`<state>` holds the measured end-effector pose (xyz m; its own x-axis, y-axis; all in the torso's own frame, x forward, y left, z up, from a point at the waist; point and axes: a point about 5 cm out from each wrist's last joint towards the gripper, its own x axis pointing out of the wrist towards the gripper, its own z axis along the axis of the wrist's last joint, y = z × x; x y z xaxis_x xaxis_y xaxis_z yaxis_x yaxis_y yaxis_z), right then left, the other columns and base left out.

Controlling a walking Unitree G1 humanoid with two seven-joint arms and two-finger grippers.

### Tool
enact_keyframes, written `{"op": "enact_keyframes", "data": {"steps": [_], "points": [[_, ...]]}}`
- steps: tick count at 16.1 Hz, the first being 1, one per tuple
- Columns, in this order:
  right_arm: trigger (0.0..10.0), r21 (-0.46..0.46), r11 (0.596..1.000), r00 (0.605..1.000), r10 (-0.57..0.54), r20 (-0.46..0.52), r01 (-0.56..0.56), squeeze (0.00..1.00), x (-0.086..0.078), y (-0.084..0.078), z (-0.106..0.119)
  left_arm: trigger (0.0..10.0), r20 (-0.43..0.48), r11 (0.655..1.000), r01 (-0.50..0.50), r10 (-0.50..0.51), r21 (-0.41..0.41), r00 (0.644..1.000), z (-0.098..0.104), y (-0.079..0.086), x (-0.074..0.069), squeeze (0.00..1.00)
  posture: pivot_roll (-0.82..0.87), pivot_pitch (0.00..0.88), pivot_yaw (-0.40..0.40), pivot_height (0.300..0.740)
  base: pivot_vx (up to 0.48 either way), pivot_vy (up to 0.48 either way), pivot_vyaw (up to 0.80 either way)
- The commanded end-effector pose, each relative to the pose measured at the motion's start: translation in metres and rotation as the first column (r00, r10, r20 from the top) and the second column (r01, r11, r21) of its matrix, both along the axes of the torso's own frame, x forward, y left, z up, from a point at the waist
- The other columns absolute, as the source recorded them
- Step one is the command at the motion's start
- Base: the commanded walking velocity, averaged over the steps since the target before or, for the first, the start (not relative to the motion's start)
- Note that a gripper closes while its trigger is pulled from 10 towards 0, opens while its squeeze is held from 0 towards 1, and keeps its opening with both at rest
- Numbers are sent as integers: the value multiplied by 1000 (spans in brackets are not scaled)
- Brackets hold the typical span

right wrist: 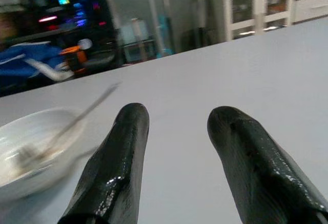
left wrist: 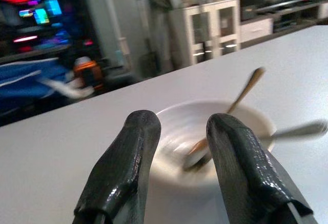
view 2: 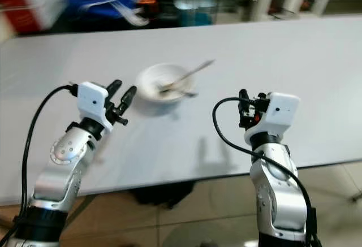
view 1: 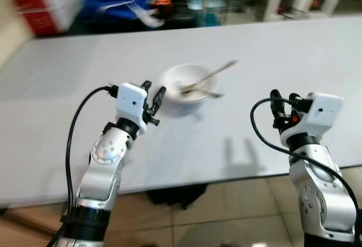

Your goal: Setting the table

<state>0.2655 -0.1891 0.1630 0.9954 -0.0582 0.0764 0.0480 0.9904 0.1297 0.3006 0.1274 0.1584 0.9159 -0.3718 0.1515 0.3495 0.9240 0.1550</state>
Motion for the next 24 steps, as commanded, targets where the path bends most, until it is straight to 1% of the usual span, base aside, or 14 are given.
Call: {"op": "enact_keyframes", "data": {"steps": [1, 4, 5, 7, 9, 11, 13, 15, 17, 18, 20, 21, 22, 24], "points": [[10000, -8, 1000, 1000, -2, 19, 2, 0, -2, -6, 6, 10000, 17, 1000, 8, -8, -13, 1000, 4, -5, -1, 0, -38, 35, 43, 740, 450, 0, 0], [10000, -35, 998, 998, 51, 21, -50, 0, -5, -7, 8, 10000, 51, 998, -52, 54, -31, 997, 12, 3, 2, 0, -42, 36, 38, 740, 424, 0, 0], [10000, -41, 997, 998, 64, 21, -63, 0, -7, -8, 9, 10000, 84, 993, -89, 95, -73, 992, 19, 9, 2, 0, -44, 37, 35, 740, 0, 0, 0], [10000, -38, 996, 996, 87, 26, -86, 0, -11, -10, 10, 10000, 155, 984, -154, 167, -93, 974, 36, 21, 2, 0, -44, 39, 31, 740, 0, 0, 0], [10000, -32, 994, 994, 103, 24, -102, 0, -14, -11, 9, 10000, 190, 982, -163, 180, -101, 965, 50, 28, 3, 0, -38, 39, 25, 740, 0, 0, 0], [10000, -25, 989, 990, 143, 14, -142, 0, -17, -8, 7, 10000, 145, 980, -194, 197, -29, 970, 49, 37, 14, 0, -33, 38, 21, 740, 0, 0, 0], [10000, -29, 974, 974, 225, 4, -225, 0, -26, -6, 6, 10000, 87, 973, -218, 212, 73, 973, 38, 52, 40, 0, -51, 39, 28, 740, 0, 0, 0], [10000, -30, 972, 973, 231, -1, -231, 0, -31, -10, 7, 10000, 23, 984, -162, 160, 77, 987, 29, 53, 59, 0, -63, 42, 34, 740, 0, 0, 0], [10000, -35, 973, 973, 229, -12, -229, 0, -34, -12, 5, 10000, -34, 993, -100, 102, 55, 994, 22, 46, 69, 0, -70, 43, 35, 740, 0, 0, 0], [10000, -36, 970, 971, 239, -24, -240, 0, -39, -12, 4, 10000, -95, 997, -59, 64, 56, 993, 14, 39, 78, 0, -89, 48, 44, 740, 0, 0, 0], [10000, -44, 959, 959, 279, -46, -281, 0, -49, -8, 4, 10000, -163, 989, -111, 126, 97, 979, 5, 43, 91, 0, -131, 68, 70, 740, 0, 0, 0], [10000, -44, 957, 958, 283, -48, -285, 0, -51, -7, 4, 10000, -172, 988, -124, 138, 92, 975, 5, 45, 92, 0, -131, 68, 70, 740, 0, 0, 0], [10000, -47, 950, 950, 304, -64, -307, 0, -60, -5, 4, 10000, -174, 983, -168, 179, 73, 968, 11, 52, 97, 0, -167, 98, 88, 740, 0, 0, 0], [10000, -41, 947, 946, 314, -75, -317, 0, -66, -4, 4, 10000, -185, 984, -175, 179, 39, 966, 14, 54, 99, 0, -179, 116, 94, 740, 0, 0, 0]]}}
